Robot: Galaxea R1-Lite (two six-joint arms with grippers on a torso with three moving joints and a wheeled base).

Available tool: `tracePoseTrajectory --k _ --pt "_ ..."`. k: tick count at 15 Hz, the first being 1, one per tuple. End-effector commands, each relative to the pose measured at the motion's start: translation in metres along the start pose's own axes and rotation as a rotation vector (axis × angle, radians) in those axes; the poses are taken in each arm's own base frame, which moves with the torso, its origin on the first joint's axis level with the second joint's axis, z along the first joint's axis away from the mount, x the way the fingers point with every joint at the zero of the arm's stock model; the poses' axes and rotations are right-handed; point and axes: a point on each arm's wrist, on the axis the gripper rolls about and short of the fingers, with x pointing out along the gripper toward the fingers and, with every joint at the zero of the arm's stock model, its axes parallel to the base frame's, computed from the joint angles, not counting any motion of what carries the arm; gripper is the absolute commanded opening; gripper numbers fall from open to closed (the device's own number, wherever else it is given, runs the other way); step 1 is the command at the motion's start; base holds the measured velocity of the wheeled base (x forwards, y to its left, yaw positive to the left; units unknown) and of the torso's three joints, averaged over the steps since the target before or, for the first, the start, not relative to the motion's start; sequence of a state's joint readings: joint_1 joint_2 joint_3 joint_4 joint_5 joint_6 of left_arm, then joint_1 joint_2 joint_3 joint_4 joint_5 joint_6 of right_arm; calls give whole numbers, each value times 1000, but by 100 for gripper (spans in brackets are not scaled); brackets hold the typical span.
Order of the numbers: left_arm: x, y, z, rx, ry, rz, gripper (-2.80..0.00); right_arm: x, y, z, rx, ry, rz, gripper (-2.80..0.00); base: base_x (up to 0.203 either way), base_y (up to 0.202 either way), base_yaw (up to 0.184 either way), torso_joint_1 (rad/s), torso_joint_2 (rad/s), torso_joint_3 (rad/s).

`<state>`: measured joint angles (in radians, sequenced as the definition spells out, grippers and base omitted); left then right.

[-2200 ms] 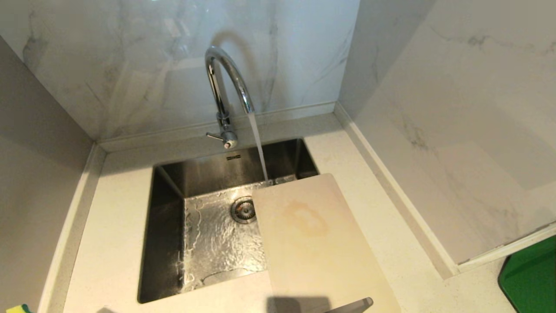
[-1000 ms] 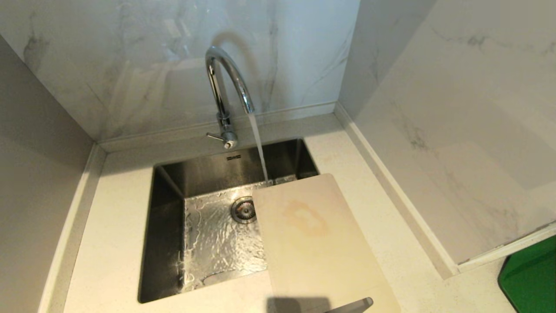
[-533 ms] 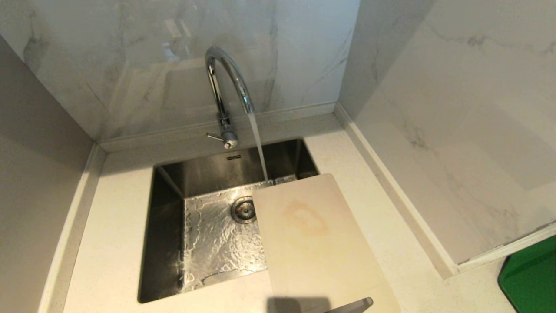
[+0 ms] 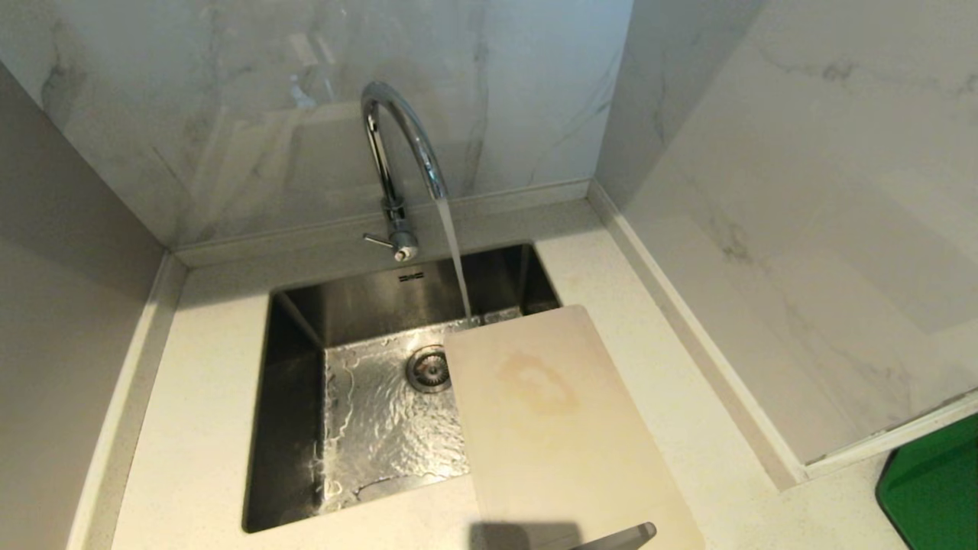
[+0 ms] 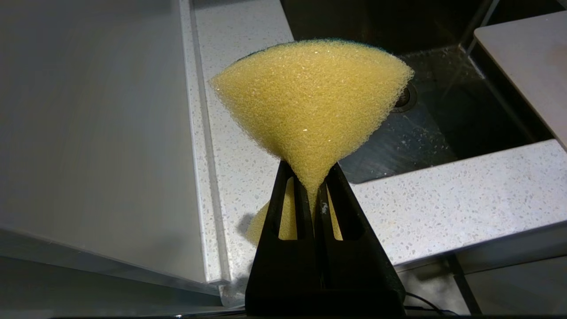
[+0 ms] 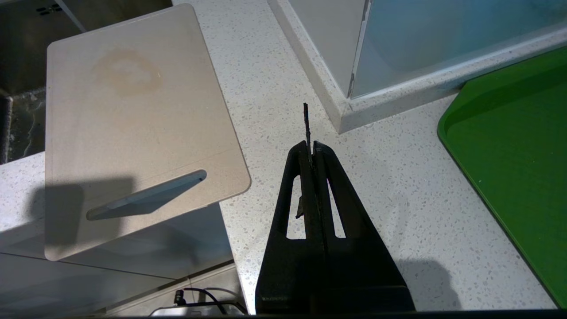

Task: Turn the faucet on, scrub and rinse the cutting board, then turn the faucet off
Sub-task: Pick up the cutting board

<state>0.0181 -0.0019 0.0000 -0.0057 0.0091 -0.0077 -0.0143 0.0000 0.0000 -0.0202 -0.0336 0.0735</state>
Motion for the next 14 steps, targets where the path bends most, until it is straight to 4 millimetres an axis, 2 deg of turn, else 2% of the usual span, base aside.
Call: tracePoseTrajectory --k 1,7,14 --pt "0 0 0 0 -3 0 -280 0 0 0 0 -2 0 -280 0 0 0 0 0 0" --pt "0 0 0 -2 -3 0 -280 0 0 0 0 -3 1 -280 0 0 0 0 0 0" --pt "0 0 0 -1 -2 0 -280 0 0 0 0 -2 -1 -280 -174 0 -7 2 5 1"
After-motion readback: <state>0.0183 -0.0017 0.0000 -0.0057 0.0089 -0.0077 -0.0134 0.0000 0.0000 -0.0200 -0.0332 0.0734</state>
